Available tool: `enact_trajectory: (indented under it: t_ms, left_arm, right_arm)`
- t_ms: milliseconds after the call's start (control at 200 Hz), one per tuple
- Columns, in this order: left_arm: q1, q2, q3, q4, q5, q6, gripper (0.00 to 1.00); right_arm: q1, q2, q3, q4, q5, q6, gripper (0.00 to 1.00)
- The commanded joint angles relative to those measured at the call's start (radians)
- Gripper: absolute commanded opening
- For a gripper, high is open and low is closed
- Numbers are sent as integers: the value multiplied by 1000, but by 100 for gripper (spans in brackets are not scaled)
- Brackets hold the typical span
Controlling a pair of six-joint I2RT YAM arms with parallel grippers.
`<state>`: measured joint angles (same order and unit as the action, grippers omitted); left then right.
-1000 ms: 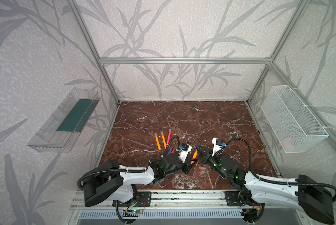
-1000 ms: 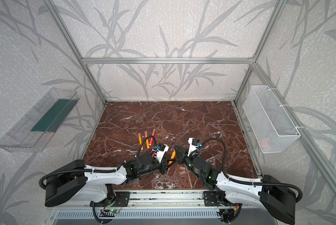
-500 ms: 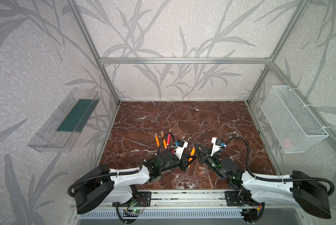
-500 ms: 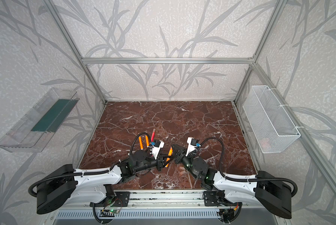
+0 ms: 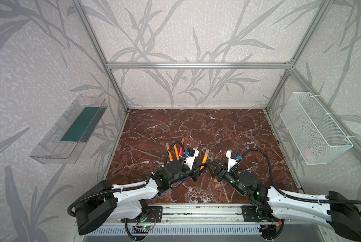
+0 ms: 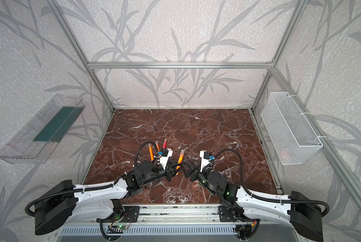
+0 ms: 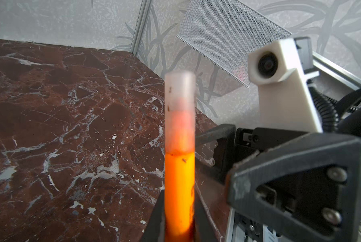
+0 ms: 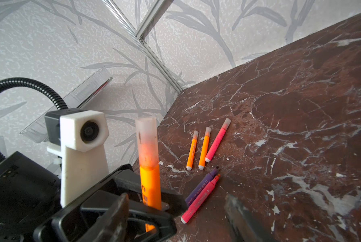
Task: Insert the pens into the pen caps
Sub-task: 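Push the cap down onto the orange highlighter with the right gripper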
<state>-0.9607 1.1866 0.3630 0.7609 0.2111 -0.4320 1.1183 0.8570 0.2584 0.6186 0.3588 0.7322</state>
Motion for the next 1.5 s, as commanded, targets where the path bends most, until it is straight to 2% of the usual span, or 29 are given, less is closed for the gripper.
enact_trajectory:
  t_ms: [0, 295, 375, 485, 655, 815, 875, 1010, 1105, 1334, 1494]
  left_arm:
    - [-8, 16, -18, 35, 22, 91, 0]
    - [-46, 30, -21, 12, 35, 163, 0]
    - [-54, 42, -17, 8, 30, 172, 0]
    - [-58, 63, -12, 7, 21, 177, 0]
    - [-60, 82, -13, 14, 14, 177, 0]
    - [-60, 76, -25, 37, 8, 172, 0]
    - [-62, 72, -24, 33, 9, 173, 0]
    - [-60, 72, -20, 29, -5, 174, 0]
    - [-60, 71, -11, 22, -40, 173, 0]
    - [-47, 21, 53, -52, -105, 200, 0]
    - [-14, -42, 105, -111, -77, 206, 0]
  right_arm:
    - [-12, -36, 74, -121, 10, -53, 74]
    - [-76, 23, 118, -98, -38, -30, 74]
    - [-81, 55, 139, -98, -54, -28, 69]
    - [-83, 86, 162, -106, -66, -30, 56]
    - [-83, 91, 178, -128, -80, -31, 53]
    - [-83, 94, 171, -139, -82, -13, 42]
    - [-83, 100, 168, -138, -83, -7, 37]
    - [-83, 118, 171, -141, -104, 1, 12]
    - [-84, 132, 181, -166, -131, 0, 0]
    - [-78, 181, 167, -140, -183, -12, 0]
    - [-63, 223, 154, -99, -198, -21, 0]
